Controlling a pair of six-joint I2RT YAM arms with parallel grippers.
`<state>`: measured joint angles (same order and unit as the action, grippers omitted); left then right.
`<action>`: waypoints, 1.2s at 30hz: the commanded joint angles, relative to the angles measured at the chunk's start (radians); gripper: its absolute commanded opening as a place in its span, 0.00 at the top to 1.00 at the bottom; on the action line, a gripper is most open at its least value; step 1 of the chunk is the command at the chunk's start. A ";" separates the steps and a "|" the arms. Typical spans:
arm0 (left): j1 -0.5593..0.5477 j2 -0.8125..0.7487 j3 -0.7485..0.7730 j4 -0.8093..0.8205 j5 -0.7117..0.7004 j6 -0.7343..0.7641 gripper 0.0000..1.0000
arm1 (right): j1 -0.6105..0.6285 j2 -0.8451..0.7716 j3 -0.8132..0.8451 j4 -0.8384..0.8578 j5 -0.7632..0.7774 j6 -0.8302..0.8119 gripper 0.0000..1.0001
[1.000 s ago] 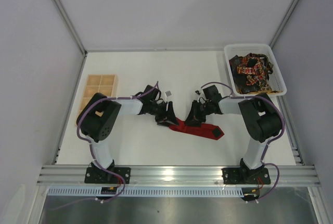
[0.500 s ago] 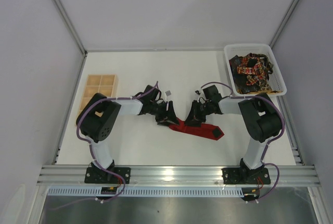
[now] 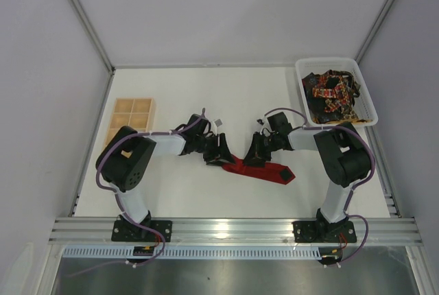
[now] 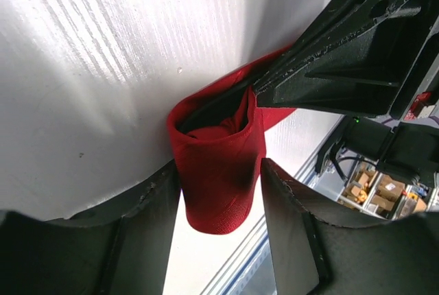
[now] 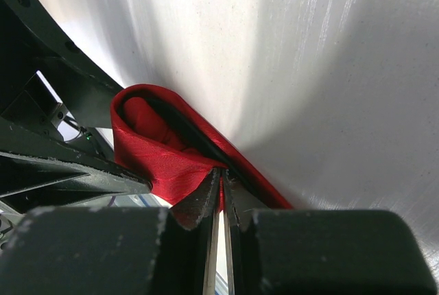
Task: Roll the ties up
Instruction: Roll the tie
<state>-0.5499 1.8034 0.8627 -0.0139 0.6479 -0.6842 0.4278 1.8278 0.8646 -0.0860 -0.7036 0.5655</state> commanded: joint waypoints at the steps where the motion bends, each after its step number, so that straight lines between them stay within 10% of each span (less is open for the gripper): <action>1: -0.002 -0.019 -0.036 -0.005 -0.128 0.005 0.44 | 0.003 0.037 -0.003 -0.008 0.076 -0.041 0.89; 36: -0.044 -0.013 -0.079 0.106 -0.172 -0.080 0.65 | 0.006 0.042 -0.001 -0.003 0.070 -0.036 0.89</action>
<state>-0.5835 1.7874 0.8059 0.1036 0.5488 -0.7795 0.4278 1.8362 0.8646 -0.0723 -0.7177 0.5655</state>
